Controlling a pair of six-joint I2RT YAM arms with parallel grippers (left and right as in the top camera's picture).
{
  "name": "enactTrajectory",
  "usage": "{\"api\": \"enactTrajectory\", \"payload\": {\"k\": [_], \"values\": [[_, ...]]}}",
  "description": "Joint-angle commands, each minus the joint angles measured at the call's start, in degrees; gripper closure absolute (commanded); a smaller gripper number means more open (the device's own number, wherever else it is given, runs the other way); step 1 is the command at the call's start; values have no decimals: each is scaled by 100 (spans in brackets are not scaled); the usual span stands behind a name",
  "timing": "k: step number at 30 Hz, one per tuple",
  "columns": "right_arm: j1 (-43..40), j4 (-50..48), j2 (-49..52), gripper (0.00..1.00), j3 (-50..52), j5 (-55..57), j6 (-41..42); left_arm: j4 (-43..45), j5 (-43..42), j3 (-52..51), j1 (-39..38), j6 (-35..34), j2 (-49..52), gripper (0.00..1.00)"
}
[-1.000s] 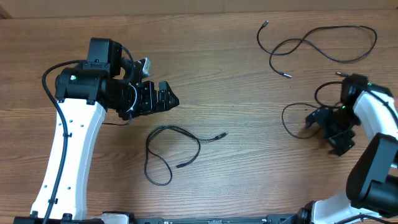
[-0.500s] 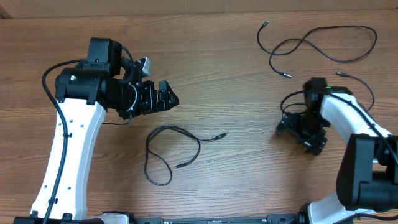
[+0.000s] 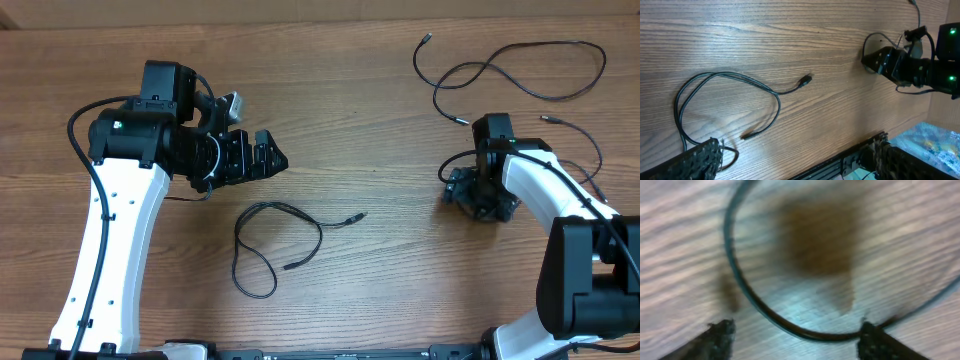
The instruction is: Untangle cables
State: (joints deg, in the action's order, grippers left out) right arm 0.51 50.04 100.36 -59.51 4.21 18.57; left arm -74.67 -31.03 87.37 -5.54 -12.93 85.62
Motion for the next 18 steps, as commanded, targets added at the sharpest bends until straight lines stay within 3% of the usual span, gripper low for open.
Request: {"api": "enactTrajectory", "payload": {"k": [1,5,8,9,12,18], "values": [[24,-142,-31,27,26,-411,-850,17,13,0,-22,48,20,1],[24,-249,22,36,31,-435,-863,15,13,0,-22,48,20,1],[24,-251,157,37,31,-435,-863,15,13,0,-22,50,20,1],[24,-264,214,43,31,-435,-861,15,13,0,-22,50,20,1],[24,-282,299,75,31,-435,-732,17,15,0,-22,48,20,1],[24,-400,299,90,31,-435,-640,42,15,0,-22,50,20,0]]}}
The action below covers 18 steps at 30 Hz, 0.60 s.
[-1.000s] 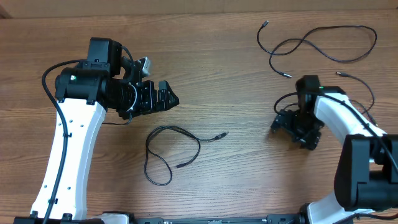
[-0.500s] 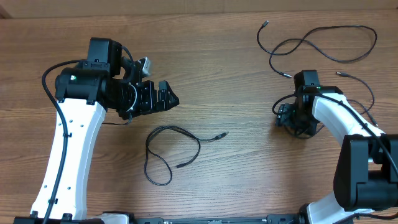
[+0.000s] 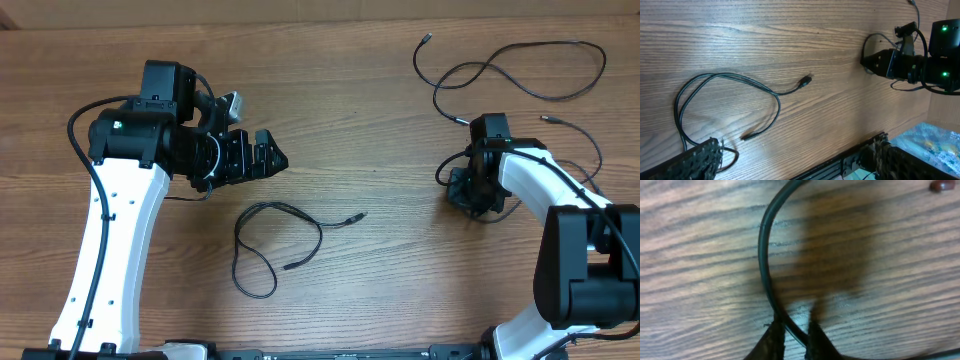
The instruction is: Untangle cables
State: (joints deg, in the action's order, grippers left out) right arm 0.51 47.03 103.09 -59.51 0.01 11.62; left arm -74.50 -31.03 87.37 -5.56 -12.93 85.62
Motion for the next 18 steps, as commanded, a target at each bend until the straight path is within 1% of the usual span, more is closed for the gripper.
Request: {"api": "enactTrajectory", "payload": {"k": [1,9,14,18], "values": [[24,-153,26,96,31,-15,55,24,15,0,-20,48,20,0],[24,-730,24,96,-131,-166,59,24,13,0,-20,48,20,1],[17,-669,24,96,-850,-214,98,22,13,0,-20,48,20,2],[17,-424,24,96,-1574,-551,105,24,13,0,-20,46,20,2]]}}
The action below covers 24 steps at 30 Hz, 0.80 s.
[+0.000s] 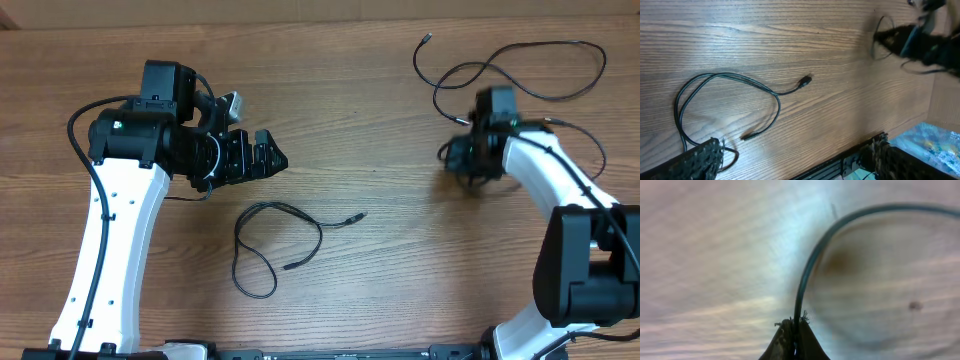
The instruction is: Untangle cables
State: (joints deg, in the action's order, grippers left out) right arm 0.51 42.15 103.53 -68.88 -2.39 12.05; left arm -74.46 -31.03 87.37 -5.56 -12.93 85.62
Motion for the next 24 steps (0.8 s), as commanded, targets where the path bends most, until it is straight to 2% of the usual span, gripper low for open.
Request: {"api": "enactTrajectory", "payload": {"k": [1,4,12,14,16,19,21,24], "values": [[17,131,-20,96,-809,-393,107,20,13,0,-20,44,20,2],[17,260,-20,96,-1150,-483,188,20,11,0,-20,0,20,2],[17,603,13,96,-1169,-417,138,13,11,0,-20,-39,20,2],[11,730,13,81,-1169,-120,140,-2,13,0,-20,-39,20,2],[-31,898,13,81,-1169,369,227,-28,13,0,-20,-39,20,2],[-262,1036,13,62,-1169,835,625,-31,13,0,-20,-37,20,2],[-570,1069,13,53,-1169,835,643,-31,13,0,-20,-37,20,2],[-1123,1073,13,49,-1169,835,636,-46,15,0,-20,-37,20,1]]}}
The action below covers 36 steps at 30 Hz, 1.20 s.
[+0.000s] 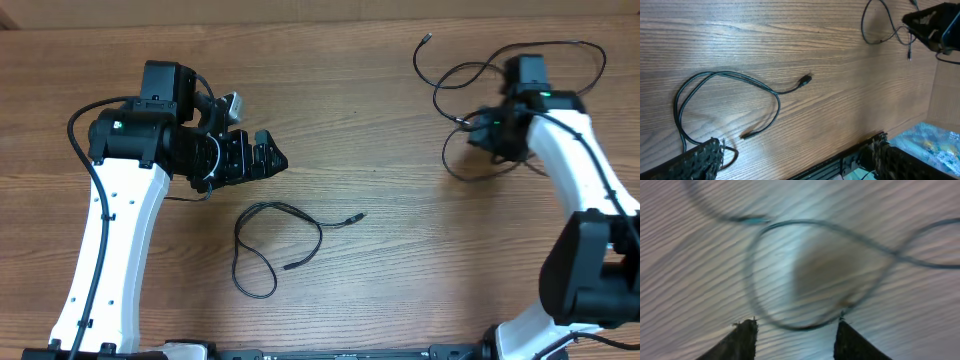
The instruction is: Untangle cables
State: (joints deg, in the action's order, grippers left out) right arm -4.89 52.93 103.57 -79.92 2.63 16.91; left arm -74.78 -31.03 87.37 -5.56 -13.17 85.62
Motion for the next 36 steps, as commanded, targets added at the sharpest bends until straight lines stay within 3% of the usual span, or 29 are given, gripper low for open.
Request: {"api": "enactTrajectory", "payload": {"k": [1,9,13,16,22,26,30,36], "values": [[-765,-9,13,49,-66,332,151,-13,13,0,-20,-13,20,1],[-1937,-20,20,48,-66,-83,90,7,13,0,-20,-15,20,2],[-2083,-184,79,48,-66,-35,85,17,13,0,-20,-13,20,2],[-2151,-337,319,39,-66,286,87,7,13,0,-20,-13,20,2],[-2356,-435,857,36,-66,656,125,-4,13,0,-20,-13,20,1],[-2566,-461,1196,44,-66,649,133,15,13,0,-20,-15,20,1],[-2721,-509,1453,63,-66,529,133,57,13,0,-20,-17,20,1],[-2782,-737,1578,64,-66,374,133,129,13,0,-20,-17,22,1]]}}
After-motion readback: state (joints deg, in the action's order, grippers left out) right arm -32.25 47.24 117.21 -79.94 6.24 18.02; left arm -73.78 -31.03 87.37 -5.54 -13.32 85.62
